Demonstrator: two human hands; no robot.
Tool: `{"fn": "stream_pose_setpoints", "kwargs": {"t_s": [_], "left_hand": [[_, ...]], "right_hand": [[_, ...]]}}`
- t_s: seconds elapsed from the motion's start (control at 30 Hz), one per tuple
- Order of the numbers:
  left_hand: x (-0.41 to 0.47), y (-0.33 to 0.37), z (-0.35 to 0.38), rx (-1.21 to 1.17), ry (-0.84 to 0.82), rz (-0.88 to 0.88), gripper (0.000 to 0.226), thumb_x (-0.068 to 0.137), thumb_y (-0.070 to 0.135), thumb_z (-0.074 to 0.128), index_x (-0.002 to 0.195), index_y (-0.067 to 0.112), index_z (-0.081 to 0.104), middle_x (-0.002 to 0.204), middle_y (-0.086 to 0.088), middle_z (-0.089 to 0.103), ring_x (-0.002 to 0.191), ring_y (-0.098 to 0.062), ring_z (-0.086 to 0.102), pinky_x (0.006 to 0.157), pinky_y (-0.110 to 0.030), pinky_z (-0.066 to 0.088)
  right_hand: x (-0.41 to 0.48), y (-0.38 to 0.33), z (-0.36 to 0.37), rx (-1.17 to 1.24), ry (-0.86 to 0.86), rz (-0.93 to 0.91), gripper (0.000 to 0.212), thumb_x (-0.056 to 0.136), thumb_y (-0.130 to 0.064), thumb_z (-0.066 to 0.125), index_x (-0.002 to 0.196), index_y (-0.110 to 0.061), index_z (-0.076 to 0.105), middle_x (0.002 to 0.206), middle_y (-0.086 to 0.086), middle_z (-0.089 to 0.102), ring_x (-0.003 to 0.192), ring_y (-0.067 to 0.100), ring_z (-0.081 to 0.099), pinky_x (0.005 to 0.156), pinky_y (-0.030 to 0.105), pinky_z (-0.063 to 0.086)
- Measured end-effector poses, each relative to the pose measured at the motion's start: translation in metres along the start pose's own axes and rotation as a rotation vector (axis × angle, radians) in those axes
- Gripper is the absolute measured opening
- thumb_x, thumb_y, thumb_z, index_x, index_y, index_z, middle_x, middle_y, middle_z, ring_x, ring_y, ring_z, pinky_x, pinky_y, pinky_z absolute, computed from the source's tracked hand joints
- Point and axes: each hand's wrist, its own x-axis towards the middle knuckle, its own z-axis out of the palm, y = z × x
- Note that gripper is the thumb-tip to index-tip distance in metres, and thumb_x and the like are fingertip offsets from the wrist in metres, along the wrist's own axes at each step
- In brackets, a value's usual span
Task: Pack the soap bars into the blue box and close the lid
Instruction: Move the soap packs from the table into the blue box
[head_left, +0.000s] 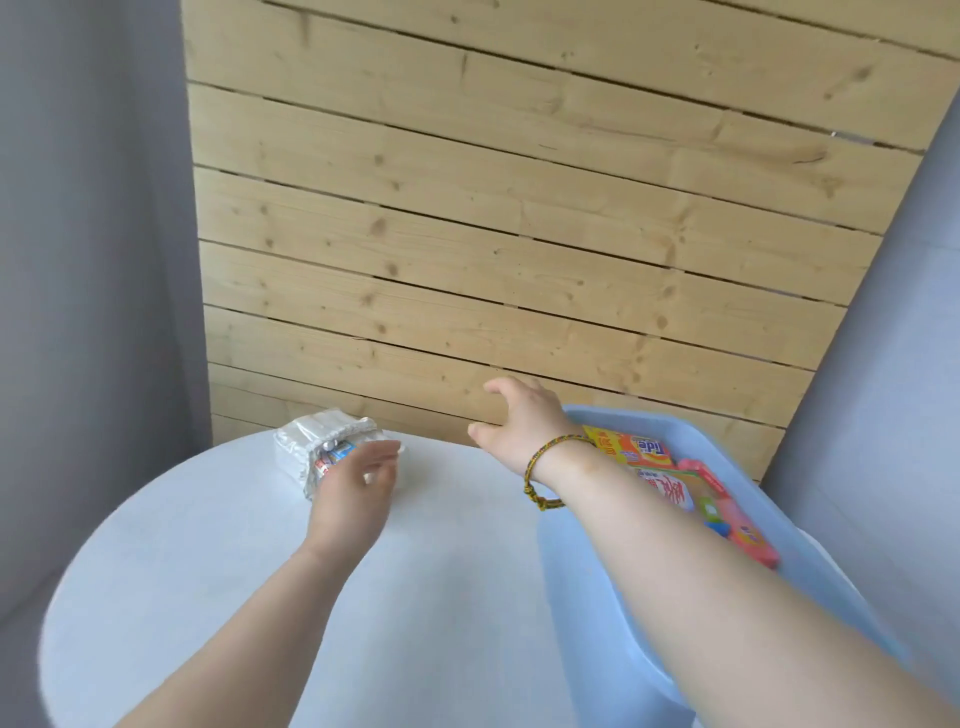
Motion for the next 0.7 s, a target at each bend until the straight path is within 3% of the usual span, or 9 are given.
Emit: {"fn": "stream_pose_setpoints", "kwargs": {"t_s": [0.1,0.2,0.27,0.33,0.53,0.7], "left_hand": [[0.021,-0.035,-0.031,0.260,0.111,-0.064,0.036,0.091,0.018,0.039,0.126,0.014,0.047,0.134,-0.009,0.051,0.119,-0.027,0.046,0.093,-0.034,0.034],[0.030,-0.073,-0.054,0.650,0.105,-0.120,0.050,0.092,0.032,0.031,0.140,0.021,0.021,0.151,-0.005,0.024,0.139,-0.023,0.019,0.112,-0.042,0.009],[0.033,-0.097,-0.066,0.792,0.041,-0.226,0.056,0.091,0.042,0.025,0.141,0.029,0.004,0.155,0.000,0.008,0.142,-0.020,0.004,0.113,-0.047,-0.001],[0.033,-0.114,-0.073,0.870,-0.021,-0.287,0.059,0.089,0.050,0.021,0.140,0.034,-0.004,0.156,0.005,0.003,0.143,-0.018,0.001,0.111,-0.053,0.000],[0.034,-0.125,-0.069,1.015,-0.079,-0.218,0.059,0.086,0.057,0.017,0.139,0.032,0.007,0.152,0.010,0.011,0.141,-0.016,0.004,0.107,-0.059,0.009],[0.036,-0.128,-0.068,1.034,-0.071,-0.209,0.058,0.084,0.059,0.017,0.136,0.033,0.012,0.151,0.011,0.012,0.141,-0.017,0.004,0.106,-0.060,0.009]], "right_hand": [[0.024,-0.028,0.042,0.034,-0.099,0.026,0.069,0.082,-0.035,0.059,0.141,-0.023,0.027,0.145,0.005,0.030,0.133,0.027,0.028,0.106,0.033,0.030],[0.043,-0.042,0.084,0.000,-0.230,0.075,0.090,0.075,-0.042,0.065,0.145,-0.031,0.010,0.153,0.006,0.013,0.139,0.029,0.019,0.111,0.038,0.024],[0.056,-0.048,0.106,-0.040,-0.311,0.104,0.102,0.071,-0.048,0.068,0.145,-0.036,-0.001,0.157,0.006,-0.005,0.143,0.031,0.006,0.114,0.045,0.016],[0.069,-0.053,0.121,-0.079,-0.364,0.110,0.110,0.068,-0.052,0.069,0.144,-0.040,-0.009,0.157,0.006,-0.014,0.144,0.033,-0.002,0.115,0.051,0.010],[0.095,-0.066,0.146,-0.147,-0.431,0.113,0.124,0.061,-0.057,0.073,0.142,-0.038,-0.020,0.156,0.008,-0.019,0.144,0.036,-0.006,0.111,0.061,0.003],[0.107,-0.066,0.156,-0.261,-0.461,0.141,0.115,0.068,-0.049,0.067,0.143,-0.034,-0.020,0.154,0.008,0.010,0.140,0.035,0.013,0.110,0.060,0.017]]}}
